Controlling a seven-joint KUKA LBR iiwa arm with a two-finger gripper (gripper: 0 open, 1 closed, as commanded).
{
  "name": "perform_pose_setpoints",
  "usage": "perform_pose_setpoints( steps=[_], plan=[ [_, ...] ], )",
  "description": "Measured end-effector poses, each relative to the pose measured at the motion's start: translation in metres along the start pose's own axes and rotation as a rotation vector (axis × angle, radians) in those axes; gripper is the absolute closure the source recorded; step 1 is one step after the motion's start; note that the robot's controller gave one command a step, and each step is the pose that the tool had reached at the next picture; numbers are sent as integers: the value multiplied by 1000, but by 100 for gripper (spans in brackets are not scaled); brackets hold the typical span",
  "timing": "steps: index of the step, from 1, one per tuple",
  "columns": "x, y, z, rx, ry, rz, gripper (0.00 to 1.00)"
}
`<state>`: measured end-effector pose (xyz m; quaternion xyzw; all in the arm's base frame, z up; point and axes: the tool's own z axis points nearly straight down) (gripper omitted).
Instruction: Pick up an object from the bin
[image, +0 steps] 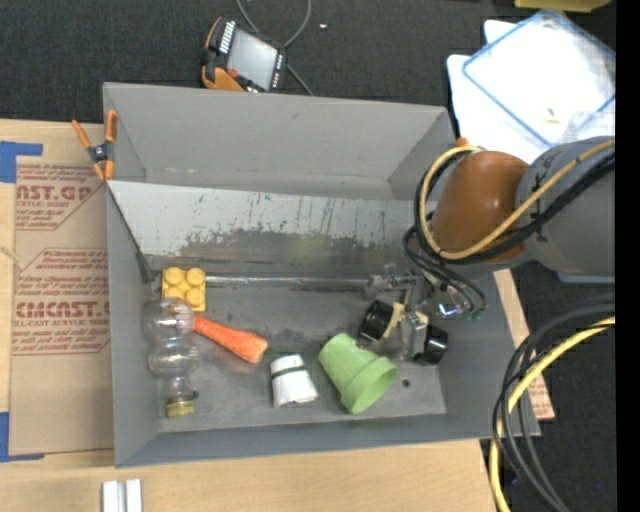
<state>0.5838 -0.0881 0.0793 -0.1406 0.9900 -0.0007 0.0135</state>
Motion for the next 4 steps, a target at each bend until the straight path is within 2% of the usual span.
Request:
perform_pose_setpoints(
  steps=[1,2,3,4],
  plan=[
    [35,22,8,-3,14,21,0],
    [1,7,-94,-1,3,-8,0],
    [2,4,-109,6,-12,8,0],
    [58,3,-72,3,-5,-88,0]
  ],
)
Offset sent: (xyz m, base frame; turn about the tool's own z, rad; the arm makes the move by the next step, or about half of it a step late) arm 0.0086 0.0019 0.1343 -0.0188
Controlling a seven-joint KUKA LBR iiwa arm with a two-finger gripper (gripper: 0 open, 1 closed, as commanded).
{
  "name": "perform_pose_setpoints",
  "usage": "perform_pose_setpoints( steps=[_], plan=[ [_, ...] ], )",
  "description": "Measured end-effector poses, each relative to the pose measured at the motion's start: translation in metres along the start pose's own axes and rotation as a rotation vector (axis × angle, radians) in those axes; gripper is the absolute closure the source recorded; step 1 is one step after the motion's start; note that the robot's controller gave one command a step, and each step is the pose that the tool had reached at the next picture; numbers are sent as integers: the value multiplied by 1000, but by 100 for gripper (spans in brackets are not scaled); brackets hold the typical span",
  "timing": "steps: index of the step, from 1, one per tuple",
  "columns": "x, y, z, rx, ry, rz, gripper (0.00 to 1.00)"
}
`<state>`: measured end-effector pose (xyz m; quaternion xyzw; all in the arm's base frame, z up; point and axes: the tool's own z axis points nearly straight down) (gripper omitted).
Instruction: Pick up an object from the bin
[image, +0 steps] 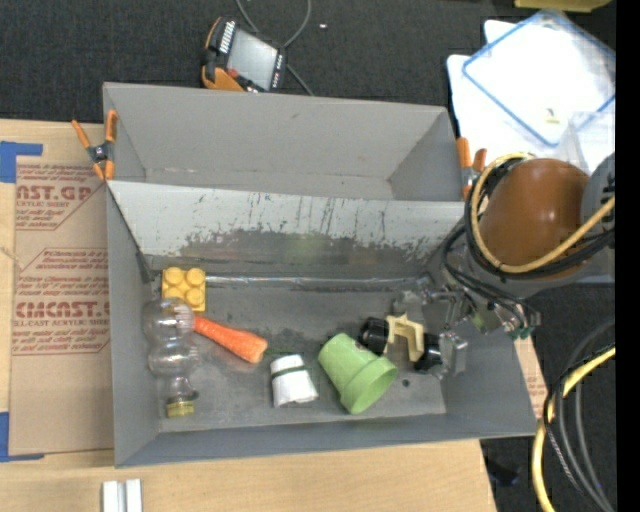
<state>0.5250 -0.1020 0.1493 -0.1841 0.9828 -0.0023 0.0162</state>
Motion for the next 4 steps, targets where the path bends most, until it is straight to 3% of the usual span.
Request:
perform_pose_setpoints(
  steps=[1,2,3,4],
  plan=[
    [-28,28,46,0,-5,161,0],
    [-34,30,47,1,-5,24,0],
    [-35,32,60,-4,-3,379,0],
    [-58,57,70,0,-8,-402,100]
  ],
)
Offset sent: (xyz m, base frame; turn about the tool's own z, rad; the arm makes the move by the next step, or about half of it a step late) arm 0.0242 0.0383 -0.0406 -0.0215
